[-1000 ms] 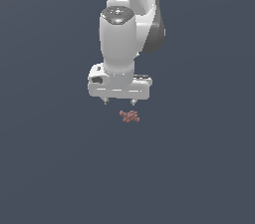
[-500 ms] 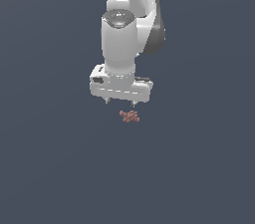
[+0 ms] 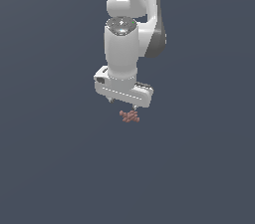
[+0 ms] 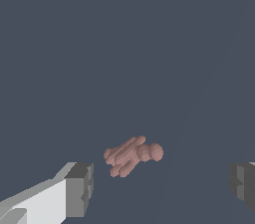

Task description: Pick up the object and move it to a goal position.

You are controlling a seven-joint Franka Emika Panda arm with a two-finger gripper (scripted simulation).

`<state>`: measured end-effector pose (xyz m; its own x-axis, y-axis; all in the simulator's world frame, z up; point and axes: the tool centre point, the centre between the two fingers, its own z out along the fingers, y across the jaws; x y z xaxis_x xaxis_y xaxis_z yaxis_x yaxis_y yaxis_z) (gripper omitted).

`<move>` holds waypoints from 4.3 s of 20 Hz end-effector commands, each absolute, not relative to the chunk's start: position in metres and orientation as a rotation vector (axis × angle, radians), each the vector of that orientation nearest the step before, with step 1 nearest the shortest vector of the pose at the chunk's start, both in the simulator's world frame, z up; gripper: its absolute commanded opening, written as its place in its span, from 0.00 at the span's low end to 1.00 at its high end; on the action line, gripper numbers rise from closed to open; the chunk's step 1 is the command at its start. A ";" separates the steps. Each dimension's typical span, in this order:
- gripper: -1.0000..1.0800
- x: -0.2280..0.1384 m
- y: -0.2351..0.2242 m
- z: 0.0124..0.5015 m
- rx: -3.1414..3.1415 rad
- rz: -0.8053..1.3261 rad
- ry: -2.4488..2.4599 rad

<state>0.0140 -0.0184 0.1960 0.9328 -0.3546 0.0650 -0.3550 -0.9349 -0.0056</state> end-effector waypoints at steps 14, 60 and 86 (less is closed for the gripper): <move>0.96 0.004 -0.006 0.168 2.916 0.060 -1.194; 0.96 -0.018 0.012 0.110 2.204 0.000 -2.239; 0.00 -0.019 0.010 0.072 2.200 0.000 -2.244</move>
<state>-0.0186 0.0115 0.0709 -0.0194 -0.9998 -0.0002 -0.9998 0.0194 -0.0001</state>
